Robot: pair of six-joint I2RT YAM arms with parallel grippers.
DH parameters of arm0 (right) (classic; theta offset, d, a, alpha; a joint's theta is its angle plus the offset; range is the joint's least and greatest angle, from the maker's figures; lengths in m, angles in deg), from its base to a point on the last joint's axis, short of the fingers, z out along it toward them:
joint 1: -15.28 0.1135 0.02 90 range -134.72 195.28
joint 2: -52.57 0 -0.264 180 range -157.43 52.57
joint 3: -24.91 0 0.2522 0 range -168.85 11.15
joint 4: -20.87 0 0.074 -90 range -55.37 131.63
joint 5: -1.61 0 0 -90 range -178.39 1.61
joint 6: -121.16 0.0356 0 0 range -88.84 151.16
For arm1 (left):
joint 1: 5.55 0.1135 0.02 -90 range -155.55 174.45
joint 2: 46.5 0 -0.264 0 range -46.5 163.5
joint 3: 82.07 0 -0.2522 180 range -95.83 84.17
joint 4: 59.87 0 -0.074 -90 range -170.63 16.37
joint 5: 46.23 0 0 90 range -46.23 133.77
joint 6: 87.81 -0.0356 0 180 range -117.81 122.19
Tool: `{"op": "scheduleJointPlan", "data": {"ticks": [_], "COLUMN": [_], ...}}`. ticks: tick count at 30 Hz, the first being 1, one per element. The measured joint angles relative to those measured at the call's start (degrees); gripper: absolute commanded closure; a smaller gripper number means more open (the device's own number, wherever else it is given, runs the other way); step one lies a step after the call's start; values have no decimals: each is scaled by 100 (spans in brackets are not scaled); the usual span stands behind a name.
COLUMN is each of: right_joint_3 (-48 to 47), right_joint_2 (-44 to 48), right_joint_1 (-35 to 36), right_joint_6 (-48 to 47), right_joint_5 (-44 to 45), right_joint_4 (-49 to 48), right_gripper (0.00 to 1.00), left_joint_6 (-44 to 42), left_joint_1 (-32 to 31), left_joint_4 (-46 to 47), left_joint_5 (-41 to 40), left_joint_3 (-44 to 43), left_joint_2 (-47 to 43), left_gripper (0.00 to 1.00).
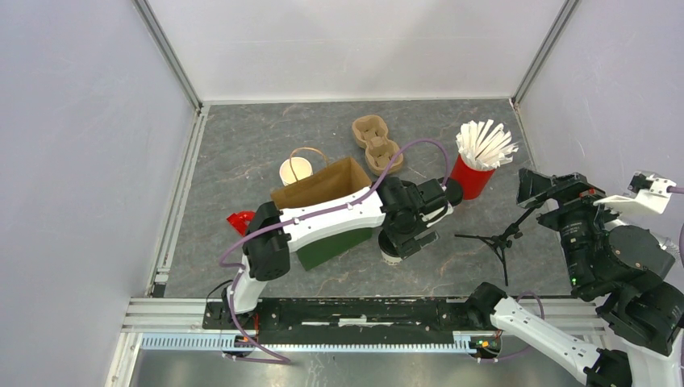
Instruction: Pack the takeout coffee
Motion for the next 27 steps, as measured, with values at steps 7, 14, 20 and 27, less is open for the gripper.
{"op": "scheduleJointPlan", "data": {"ticks": [7, 14, 20, 27], "right_joint_3": [90, 448, 957, 1224], "right_joint_2": [-17, -195, -428, -627], "right_joint_1": [0, 0, 0, 0], "right_joint_6": [2, 103, 186, 229], "right_joint_5": [-199, -822, -1471, -1860], "right_joint_4": [22, -70, -511, -1182], "right_gripper": [3, 1, 5, 8], "left_joint_6": [4, 22, 219, 538], "left_joint_1": [0, 2, 177, 944], "left_joint_4": [-243, -592, -647, -525], "left_joint_5": [-7, -302, -822, -1143], "left_joint_3": [-269, -1032, -1484, -1528], "left_joint_2": [-79, -699, -1727, -2914], "left_gripper": [25, 26, 29, 31]}}
